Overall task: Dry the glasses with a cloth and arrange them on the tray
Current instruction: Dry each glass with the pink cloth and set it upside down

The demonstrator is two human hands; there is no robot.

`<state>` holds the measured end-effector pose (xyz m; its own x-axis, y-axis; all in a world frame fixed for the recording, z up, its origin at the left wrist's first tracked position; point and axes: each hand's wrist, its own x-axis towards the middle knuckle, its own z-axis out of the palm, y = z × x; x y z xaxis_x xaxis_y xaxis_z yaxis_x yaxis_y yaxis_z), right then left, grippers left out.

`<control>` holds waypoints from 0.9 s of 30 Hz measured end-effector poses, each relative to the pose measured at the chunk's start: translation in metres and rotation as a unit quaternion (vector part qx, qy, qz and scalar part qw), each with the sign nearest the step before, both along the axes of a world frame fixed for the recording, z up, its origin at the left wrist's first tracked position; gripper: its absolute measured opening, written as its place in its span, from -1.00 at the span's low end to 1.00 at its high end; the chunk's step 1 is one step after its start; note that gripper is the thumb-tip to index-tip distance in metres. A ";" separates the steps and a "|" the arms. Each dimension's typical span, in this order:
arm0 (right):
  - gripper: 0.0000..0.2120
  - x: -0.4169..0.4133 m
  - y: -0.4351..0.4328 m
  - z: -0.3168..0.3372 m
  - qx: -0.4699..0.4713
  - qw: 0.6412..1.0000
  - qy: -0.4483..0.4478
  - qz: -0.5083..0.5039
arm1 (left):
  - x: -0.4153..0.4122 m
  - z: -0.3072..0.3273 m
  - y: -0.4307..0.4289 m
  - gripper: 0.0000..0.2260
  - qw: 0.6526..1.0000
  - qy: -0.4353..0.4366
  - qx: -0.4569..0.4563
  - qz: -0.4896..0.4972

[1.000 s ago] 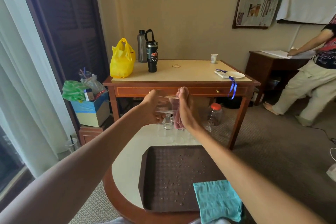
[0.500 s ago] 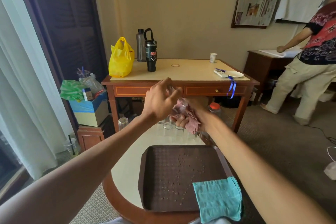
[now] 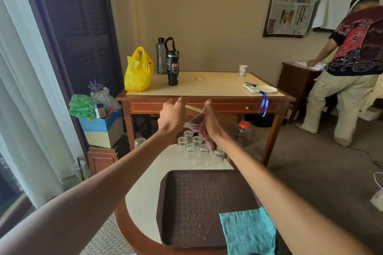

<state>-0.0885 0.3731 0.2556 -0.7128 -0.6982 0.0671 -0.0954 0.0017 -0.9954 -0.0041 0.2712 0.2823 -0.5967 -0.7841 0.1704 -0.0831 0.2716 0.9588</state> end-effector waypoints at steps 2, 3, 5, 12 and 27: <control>-0.32 -0.003 0.006 0.009 0.059 0.997 -0.045 0.035 | 0.006 -0.004 -0.002 -0.65 0.982 0.041 -0.183 0.002; -0.39 -0.008 0.008 0.010 0.087 0.989 -0.099 0.070 | 0.010 -0.005 -0.003 -0.70 0.958 0.074 -0.279 -0.012; -0.49 -0.011 0.014 0.010 0.129 0.954 -0.223 0.152 | 0.017 -0.005 -0.003 -0.72 0.892 0.120 -0.430 -0.069; -0.40 0.003 0.015 0.011 0.097 0.970 -0.214 0.067 | 0.012 -0.007 -0.004 -0.73 0.893 0.100 -0.431 -0.083; -0.46 -0.015 0.025 0.020 0.160 0.944 -0.214 0.191 | 0.020 0.000 -0.001 -0.71 0.832 0.139 -0.529 -0.090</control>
